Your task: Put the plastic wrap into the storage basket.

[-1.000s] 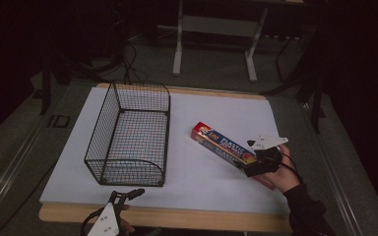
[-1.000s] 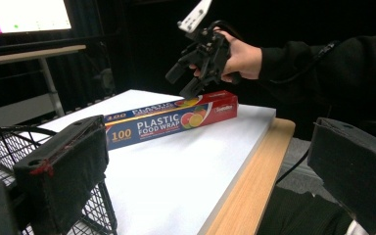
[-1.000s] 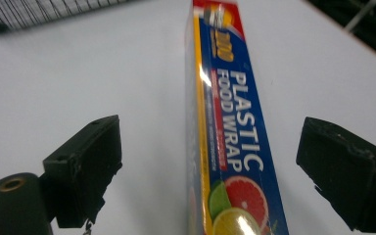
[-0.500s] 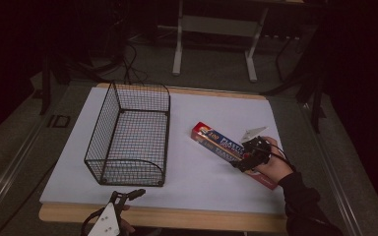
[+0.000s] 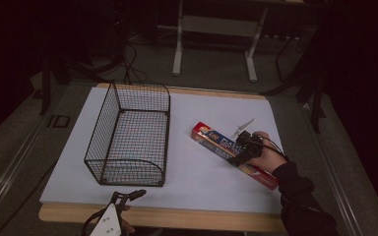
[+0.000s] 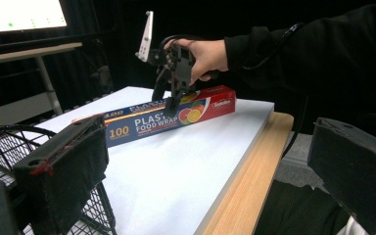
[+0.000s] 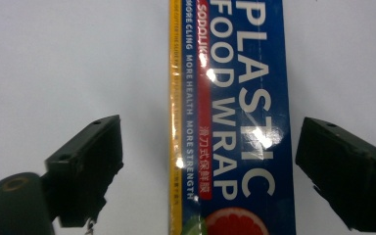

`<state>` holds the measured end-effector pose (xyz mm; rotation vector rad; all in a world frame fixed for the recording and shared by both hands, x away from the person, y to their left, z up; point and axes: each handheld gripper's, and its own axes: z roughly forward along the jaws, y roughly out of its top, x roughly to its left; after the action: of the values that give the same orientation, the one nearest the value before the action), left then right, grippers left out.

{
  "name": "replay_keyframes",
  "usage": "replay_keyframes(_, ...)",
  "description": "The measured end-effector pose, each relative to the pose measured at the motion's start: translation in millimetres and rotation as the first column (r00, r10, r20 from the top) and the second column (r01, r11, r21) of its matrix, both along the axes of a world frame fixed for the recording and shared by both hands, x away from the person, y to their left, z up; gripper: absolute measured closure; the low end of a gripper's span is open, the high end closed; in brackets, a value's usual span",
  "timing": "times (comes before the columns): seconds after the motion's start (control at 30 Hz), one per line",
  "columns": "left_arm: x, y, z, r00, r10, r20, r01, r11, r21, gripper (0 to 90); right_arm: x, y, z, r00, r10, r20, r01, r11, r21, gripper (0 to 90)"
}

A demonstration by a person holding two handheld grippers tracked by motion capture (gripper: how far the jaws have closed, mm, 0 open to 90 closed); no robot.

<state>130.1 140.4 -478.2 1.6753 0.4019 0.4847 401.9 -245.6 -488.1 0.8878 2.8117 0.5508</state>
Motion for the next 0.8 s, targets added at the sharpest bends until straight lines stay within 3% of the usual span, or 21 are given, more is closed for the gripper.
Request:
replay_keyframes(0.27,0.2,-0.4,-0.4,1.0000,-0.002,-0.002,0.002,1.0000,0.001,2.1,12.3,5.7,-6.5,0.9971,-0.026,-0.072,0.022,0.998,-0.062,16.3)
replay_keyframes(0.53,0.4,-0.6,-1.2,1.0000,-0.004,-0.005,0.004,1.0000,0.004,2.1,21.9,9.6,-12.7,0.9894,-0.031,-0.142,0.012,0.992,-0.129,32.4)
replay_keyframes(0.67,0.7,-1.5,-1.8,0.9999,-0.010,-0.010,0.010,0.9999,0.008,2.1,25.9,13.9,-14.1,0.9837,-0.022,-0.178,-0.009,0.986,-0.167,35.8)
replay_keyframes(0.8,0.4,-2.0,-2.0,0.9999,-0.011,-0.009,0.011,0.9999,0.013,2.1,29.9,20.4,-13.2,0.9758,-0.021,-0.217,-0.029,0.974,-0.225,38.8)
